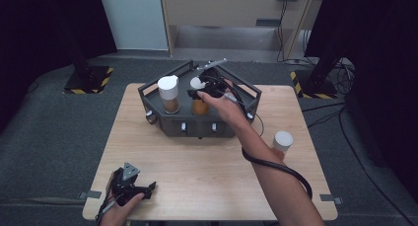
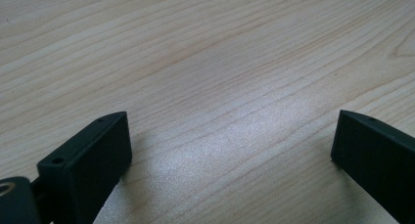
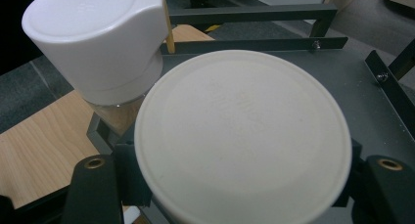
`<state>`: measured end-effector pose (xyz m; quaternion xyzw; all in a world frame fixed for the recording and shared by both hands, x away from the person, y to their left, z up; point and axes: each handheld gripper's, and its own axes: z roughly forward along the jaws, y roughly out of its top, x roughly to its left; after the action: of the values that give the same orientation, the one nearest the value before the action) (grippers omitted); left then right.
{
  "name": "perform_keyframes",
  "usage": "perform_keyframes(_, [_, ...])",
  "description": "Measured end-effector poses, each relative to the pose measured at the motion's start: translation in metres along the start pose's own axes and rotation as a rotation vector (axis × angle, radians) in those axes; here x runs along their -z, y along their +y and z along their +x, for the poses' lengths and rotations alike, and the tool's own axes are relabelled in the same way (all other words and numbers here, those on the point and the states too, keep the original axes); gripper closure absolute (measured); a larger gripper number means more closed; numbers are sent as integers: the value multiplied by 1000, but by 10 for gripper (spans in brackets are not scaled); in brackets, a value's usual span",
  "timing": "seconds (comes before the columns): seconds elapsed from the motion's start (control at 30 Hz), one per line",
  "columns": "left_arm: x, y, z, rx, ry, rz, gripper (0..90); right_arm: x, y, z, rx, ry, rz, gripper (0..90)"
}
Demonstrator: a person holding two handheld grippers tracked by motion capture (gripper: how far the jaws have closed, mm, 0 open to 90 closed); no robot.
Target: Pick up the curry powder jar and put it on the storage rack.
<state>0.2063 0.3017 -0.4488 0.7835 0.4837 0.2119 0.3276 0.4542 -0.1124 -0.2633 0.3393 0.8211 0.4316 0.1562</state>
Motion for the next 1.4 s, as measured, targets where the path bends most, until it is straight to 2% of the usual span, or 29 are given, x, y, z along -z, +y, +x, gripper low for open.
perform_keyframes(0.27, [0, 0, 0, 0, 0, 0, 1, 3, -4, -3, 9, 1, -9, 190])
perform_keyframes(0.53, [0, 0, 0, 0, 0, 0, 1, 14, -17, 1, 65, -11, -40, 102])
perform_keyframes(0.83, [0, 0, 0, -1, 1, 2, 1, 29, -26, 2, 79, -9, -70, 84])
perform_keyframes(1.4, [0, 0, 0, 2, 0, 0, 1, 63, -31, -2, 72, 11, -61, 70])
